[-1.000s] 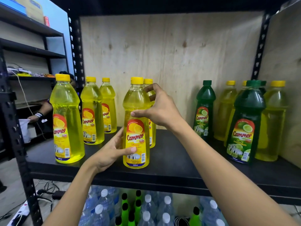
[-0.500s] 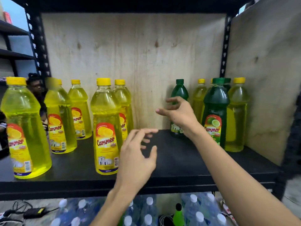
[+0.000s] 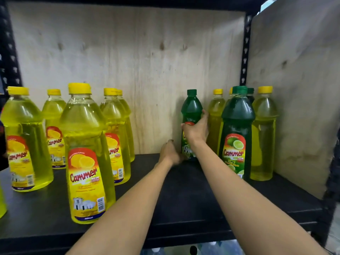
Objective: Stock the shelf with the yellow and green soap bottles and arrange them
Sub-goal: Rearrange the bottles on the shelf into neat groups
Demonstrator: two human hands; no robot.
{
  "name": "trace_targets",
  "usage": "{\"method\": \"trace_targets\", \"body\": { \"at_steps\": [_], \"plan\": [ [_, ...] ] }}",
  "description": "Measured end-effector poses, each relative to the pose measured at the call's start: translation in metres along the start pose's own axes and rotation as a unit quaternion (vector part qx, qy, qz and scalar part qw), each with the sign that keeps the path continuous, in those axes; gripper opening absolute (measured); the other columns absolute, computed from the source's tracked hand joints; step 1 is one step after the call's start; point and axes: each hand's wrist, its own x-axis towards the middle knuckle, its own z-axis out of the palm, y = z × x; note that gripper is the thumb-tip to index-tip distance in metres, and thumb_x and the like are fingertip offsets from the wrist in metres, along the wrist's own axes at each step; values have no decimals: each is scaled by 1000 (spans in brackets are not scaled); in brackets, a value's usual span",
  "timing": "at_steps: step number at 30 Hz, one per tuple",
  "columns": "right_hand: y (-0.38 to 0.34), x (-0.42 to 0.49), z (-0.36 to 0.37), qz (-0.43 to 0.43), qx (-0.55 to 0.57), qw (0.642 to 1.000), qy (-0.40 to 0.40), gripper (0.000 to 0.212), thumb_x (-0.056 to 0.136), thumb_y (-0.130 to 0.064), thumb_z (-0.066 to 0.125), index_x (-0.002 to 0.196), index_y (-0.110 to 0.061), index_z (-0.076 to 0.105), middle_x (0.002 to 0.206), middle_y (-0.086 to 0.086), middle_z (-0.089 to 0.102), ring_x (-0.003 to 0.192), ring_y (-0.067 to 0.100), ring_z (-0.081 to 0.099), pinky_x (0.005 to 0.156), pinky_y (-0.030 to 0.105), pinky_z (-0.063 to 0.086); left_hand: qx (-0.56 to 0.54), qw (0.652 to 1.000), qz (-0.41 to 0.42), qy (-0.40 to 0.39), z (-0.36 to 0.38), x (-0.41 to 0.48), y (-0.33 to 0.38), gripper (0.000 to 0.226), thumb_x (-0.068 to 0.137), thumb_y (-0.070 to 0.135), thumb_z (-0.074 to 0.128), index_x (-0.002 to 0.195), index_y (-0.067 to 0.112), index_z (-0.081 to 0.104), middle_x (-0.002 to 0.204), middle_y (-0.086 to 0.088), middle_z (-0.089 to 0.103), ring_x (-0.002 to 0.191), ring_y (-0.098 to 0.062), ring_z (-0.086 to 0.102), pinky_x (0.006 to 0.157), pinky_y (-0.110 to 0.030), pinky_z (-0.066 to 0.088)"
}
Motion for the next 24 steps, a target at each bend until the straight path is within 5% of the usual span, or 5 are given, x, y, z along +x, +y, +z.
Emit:
{"method": "trace_targets", "body": {
  "at_steps": [9, 12, 18, 24],
  "plan": [
    [31, 21, -4, 12, 16, 999, -35, 69, 90, -17, 68, 149, -26, 33, 147, 2, 47, 131, 28, 50, 103, 39, 42, -99, 989, 112, -11, 31, 12, -3, 61, 82, 3, 75, 137, 4, 48, 128, -14, 61, 117, -26, 61, 82, -18, 47],
    [34, 24, -2, -5, 1, 999, -35, 68, 91, -17, 67, 149, -25, 33, 147, 2, 46, 132, 28, 49, 103, 39, 42, -161, 977, 136, -20, 33, 8, 2, 57, 90, -13, 58, 142, 0, 39, 135, -22, 53, 118, -28, 60, 98, -36, 52],
    [33, 21, 5, -16, 0, 998, -64, 64, 91, -14, 66, 146, -26, 36, 142, 4, 51, 124, 28, 55, 89, 32, 45, -119, 990, 63, 33, 28, 8, -5, 72, 80, 6, 78, 140, 2, 39, 135, -19, 54, 121, -29, 56, 104, -40, 47],
    [27, 15, 20, -48, 0, 987, -152, 66, 90, -12, 68, 147, -24, 37, 139, 7, 55, 123, 26, 58, 99, 46, 52, -72, 991, -10, 109, 12, 9, -18, 93, 69, 25, 90, 141, 9, 33, 137, -15, 41, 127, -31, 44, 107, -40, 42]
  ]
}}
